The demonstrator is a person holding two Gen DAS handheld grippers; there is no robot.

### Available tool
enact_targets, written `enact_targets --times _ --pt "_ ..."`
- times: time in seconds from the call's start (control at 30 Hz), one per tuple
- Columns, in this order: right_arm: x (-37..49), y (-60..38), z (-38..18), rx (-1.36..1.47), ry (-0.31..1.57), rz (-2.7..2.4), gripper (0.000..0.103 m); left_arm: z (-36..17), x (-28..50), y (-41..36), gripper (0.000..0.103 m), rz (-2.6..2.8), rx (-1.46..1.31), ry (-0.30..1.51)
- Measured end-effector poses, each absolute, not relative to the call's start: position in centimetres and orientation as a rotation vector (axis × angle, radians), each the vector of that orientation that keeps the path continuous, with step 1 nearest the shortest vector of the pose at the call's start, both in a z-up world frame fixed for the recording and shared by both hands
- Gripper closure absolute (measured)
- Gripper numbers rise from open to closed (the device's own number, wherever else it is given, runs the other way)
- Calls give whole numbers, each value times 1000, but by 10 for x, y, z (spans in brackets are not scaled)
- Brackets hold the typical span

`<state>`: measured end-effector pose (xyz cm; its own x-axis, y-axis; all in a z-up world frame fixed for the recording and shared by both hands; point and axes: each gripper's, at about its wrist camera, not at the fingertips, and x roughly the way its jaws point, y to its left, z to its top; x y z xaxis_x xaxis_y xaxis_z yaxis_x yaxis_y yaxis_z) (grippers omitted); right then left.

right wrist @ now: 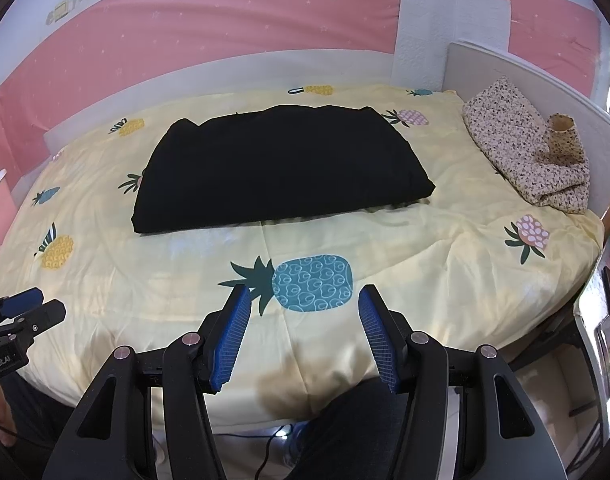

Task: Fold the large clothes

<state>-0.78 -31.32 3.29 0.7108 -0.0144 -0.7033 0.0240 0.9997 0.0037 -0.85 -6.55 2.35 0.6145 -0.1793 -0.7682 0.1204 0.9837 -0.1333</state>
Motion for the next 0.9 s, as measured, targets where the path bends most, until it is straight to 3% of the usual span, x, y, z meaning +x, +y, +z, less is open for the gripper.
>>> enact_targets --times 0.9 --pt "-8 -313 31 10 782 -20 46 24 -10 -73 40 -193 -42 901"
